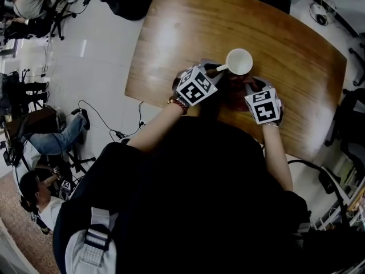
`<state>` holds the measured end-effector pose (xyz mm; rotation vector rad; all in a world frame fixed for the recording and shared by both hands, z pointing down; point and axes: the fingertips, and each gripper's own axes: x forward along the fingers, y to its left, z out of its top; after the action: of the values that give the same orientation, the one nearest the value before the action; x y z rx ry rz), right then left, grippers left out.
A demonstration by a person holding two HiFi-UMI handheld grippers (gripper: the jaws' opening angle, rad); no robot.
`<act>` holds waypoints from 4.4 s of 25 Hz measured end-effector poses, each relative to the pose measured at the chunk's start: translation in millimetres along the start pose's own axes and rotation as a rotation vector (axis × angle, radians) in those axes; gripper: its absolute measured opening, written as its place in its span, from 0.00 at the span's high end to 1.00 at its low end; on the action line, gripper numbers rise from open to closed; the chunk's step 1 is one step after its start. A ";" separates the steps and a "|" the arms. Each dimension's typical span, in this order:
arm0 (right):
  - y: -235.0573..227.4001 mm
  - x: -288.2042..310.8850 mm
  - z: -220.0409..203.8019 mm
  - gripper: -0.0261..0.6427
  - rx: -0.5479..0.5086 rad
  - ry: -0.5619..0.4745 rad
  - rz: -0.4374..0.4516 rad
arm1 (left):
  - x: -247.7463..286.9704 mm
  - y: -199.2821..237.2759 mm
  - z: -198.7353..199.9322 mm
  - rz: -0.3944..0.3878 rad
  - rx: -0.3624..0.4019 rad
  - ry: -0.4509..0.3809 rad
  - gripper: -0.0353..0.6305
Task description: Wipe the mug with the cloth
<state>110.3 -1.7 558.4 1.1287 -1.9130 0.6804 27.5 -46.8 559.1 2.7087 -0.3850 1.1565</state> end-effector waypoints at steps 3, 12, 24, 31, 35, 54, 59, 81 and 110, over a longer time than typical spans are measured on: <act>-8.2 -24.8 19.4 0.88 -0.003 -0.080 -0.011 | -4.0 14.8 3.9 0.025 -0.095 -0.029 0.83; -35.2 -29.8 38.2 0.88 -0.050 -0.109 0.034 | -8.2 46.5 13.2 0.072 -0.245 -0.083 0.81; -29.4 21.2 25.9 0.88 -0.146 0.029 0.073 | 10.0 66.3 24.1 0.052 -0.130 -0.034 0.83; -71.8 -11.7 62.8 0.88 -0.012 -0.110 0.038 | 12.5 79.6 31.1 0.084 -0.147 -0.066 0.84; -78.3 -6.1 77.2 0.88 0.000 -0.132 0.060 | 16.0 80.5 36.5 0.062 -0.139 -0.089 0.84; -49.4 26.7 33.5 0.89 -0.128 0.064 0.242 | 26.2 67.8 43.8 -0.043 -0.060 -0.128 0.86; -21.5 10.0 7.0 0.89 -0.154 0.093 0.365 | 30.6 46.5 45.0 -0.109 0.063 -0.120 0.89; -47.6 34.2 45.1 0.89 0.024 -0.040 0.350 | 46.6 32.9 56.4 -0.162 0.112 -0.131 0.92; -46.4 59.5 72.0 0.89 -0.066 -0.121 0.405 | 52.1 33.0 54.7 -0.224 0.041 -0.144 0.90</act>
<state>108.4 -105.1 572.0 0.7607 -2.2797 0.7708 89.6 -100.9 561.3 2.7913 -0.0731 0.9238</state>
